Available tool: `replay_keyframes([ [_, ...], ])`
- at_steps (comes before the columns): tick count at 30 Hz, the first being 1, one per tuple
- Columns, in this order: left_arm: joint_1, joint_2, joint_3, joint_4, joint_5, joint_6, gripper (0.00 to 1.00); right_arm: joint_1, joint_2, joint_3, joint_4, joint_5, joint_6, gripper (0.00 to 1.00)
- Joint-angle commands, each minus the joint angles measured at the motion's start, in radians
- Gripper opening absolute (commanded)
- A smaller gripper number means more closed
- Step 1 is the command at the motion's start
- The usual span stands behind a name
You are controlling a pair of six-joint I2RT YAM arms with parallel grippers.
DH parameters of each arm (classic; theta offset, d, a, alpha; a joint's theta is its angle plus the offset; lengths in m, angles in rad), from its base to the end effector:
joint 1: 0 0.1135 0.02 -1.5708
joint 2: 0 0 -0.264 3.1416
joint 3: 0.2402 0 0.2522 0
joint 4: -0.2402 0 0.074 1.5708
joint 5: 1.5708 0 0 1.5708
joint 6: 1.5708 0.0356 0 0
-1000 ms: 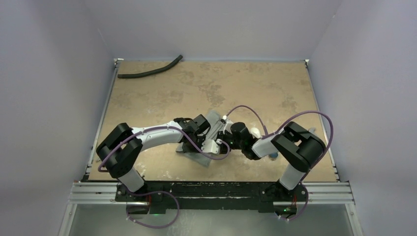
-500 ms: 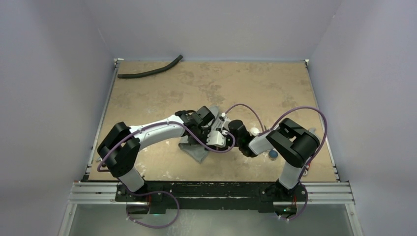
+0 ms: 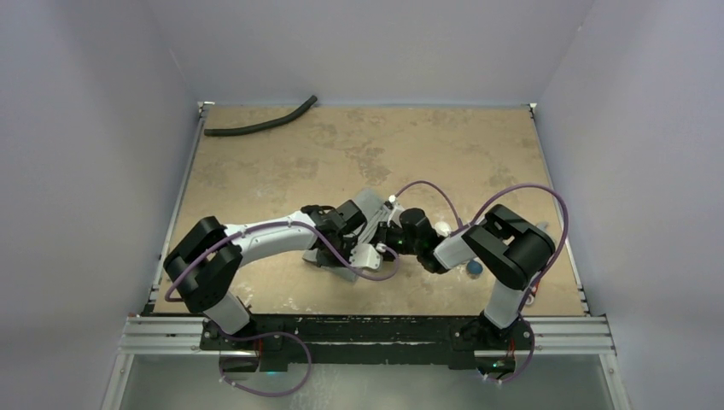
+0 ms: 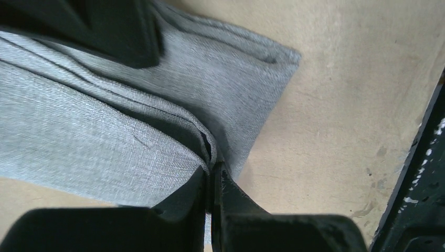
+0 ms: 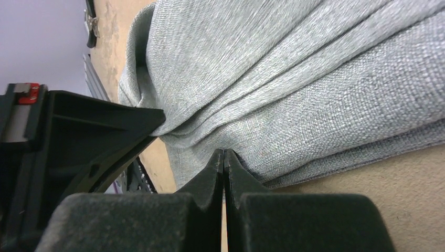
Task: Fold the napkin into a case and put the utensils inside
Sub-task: Smooth out the 2/3-rectangle-folded napkin at the center of the board.
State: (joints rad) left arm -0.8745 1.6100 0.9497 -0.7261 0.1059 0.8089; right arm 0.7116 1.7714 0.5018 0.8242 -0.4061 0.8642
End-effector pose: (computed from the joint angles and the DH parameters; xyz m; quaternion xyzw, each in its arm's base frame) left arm 0.1771 -0.2178 0.1669 0.7448 0.6588 -0.0557 0.0902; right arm 0.2172 0.2058 0.1101 -0.0441 0.8342 0.4907 0.2476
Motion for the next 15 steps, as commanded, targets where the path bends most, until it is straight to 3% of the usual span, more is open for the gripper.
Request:
replay_keyframes([
  [1, -0.011, -0.002, 0.092, -0.009, 0.044, -0.061, 0.00, -0.009, 0.061, -0.022, -0.130, 0.102, -0.033, 0.00],
  [6, -0.012, -0.006, 0.112, -0.039, 0.072, -0.087, 0.00, -0.008, 0.067, -0.011, -0.137, 0.109, -0.042, 0.00],
  [15, -0.015, 0.026, -0.091, 0.032, 0.020, -0.053, 0.00, -0.014, -0.037, -0.002, -0.223, 0.101, -0.070, 0.00],
])
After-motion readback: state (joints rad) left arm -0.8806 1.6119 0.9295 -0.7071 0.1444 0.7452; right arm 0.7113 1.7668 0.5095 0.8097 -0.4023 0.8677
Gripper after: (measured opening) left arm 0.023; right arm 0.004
